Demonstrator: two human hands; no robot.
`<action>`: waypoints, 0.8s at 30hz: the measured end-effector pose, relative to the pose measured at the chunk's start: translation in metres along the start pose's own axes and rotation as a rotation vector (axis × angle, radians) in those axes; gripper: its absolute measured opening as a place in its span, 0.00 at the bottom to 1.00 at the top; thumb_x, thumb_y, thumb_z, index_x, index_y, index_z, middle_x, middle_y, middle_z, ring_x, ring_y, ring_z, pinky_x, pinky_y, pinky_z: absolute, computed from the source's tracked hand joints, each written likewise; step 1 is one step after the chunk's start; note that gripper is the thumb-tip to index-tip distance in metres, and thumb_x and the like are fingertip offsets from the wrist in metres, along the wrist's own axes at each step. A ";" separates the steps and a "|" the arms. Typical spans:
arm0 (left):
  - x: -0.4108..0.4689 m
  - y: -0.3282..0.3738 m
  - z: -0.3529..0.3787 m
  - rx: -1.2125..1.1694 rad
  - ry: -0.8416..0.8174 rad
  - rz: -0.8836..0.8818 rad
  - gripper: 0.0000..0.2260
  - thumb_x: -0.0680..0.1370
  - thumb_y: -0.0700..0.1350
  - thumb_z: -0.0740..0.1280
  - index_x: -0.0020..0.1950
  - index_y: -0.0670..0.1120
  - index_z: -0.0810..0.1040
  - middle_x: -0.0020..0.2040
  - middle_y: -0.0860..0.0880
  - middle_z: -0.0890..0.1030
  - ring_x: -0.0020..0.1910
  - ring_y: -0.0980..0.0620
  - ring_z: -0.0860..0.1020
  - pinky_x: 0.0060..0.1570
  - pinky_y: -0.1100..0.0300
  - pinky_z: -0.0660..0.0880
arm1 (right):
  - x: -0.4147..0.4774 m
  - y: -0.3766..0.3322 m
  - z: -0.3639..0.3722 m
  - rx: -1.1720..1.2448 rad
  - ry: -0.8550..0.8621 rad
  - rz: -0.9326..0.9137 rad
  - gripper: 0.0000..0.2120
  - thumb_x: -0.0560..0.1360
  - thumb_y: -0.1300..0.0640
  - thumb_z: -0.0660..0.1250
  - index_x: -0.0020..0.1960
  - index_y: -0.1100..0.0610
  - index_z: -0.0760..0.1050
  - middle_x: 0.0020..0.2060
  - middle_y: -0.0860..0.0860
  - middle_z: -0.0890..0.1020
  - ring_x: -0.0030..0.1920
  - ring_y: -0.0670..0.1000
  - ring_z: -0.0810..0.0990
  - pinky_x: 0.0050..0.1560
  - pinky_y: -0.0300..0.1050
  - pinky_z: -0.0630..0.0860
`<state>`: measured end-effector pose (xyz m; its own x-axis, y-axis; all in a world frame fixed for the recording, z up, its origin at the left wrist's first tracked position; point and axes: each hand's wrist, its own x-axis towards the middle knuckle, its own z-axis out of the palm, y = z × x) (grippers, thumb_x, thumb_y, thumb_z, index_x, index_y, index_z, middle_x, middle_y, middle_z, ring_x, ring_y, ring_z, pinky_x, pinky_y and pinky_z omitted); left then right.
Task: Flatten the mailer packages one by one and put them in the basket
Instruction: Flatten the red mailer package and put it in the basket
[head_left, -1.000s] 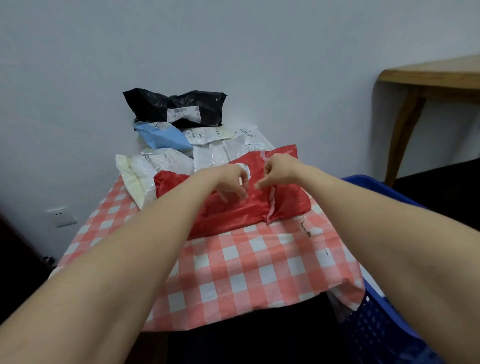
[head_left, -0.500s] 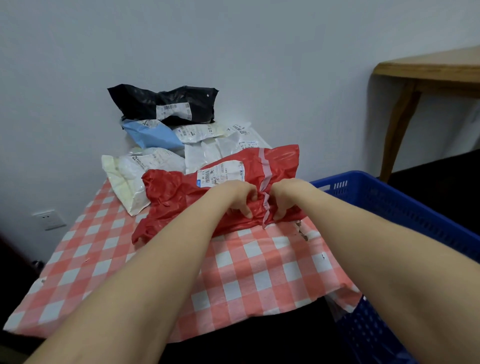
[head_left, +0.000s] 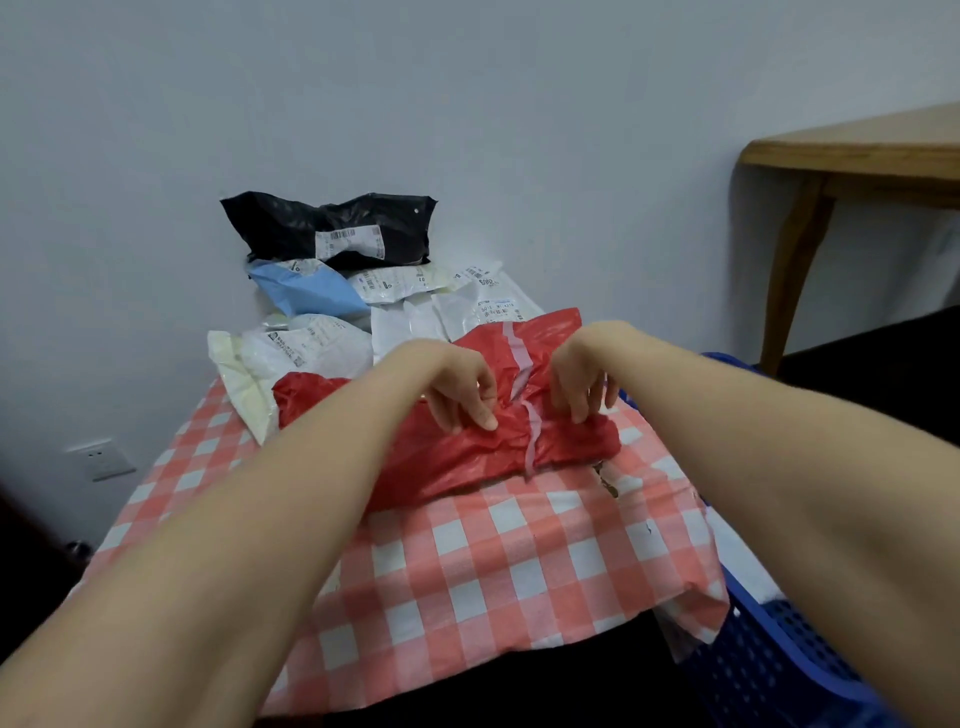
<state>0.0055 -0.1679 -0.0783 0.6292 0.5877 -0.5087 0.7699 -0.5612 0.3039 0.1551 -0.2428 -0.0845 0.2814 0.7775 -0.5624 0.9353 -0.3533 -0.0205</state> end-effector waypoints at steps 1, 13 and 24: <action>-0.004 -0.001 -0.006 -0.059 0.004 0.005 0.09 0.74 0.44 0.72 0.51 0.43 0.77 0.43 0.46 0.78 0.30 0.52 0.81 0.32 0.62 0.80 | 0.001 0.000 -0.005 0.026 0.063 -0.019 0.17 0.75 0.63 0.68 0.64 0.60 0.76 0.58 0.56 0.80 0.56 0.56 0.80 0.52 0.46 0.80; 0.047 -0.019 0.013 0.423 0.316 0.070 0.34 0.71 0.55 0.73 0.74 0.51 0.64 0.67 0.43 0.69 0.65 0.43 0.71 0.66 0.50 0.68 | 0.049 -0.016 0.020 -0.056 0.351 -0.097 0.26 0.69 0.51 0.74 0.64 0.55 0.72 0.57 0.53 0.79 0.54 0.55 0.78 0.51 0.46 0.77; 0.066 -0.015 0.016 0.497 0.321 0.065 0.27 0.72 0.55 0.72 0.68 0.49 0.70 0.65 0.48 0.75 0.63 0.45 0.74 0.58 0.54 0.69 | 0.089 -0.017 0.014 -0.107 0.206 -0.018 0.32 0.63 0.45 0.78 0.64 0.51 0.73 0.51 0.51 0.77 0.54 0.60 0.78 0.58 0.57 0.76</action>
<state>0.0338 -0.1304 -0.1292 0.7336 0.6466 -0.2090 0.6353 -0.7618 -0.1267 0.1607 -0.1751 -0.1461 0.2923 0.8767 -0.3821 0.9548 -0.2900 0.0651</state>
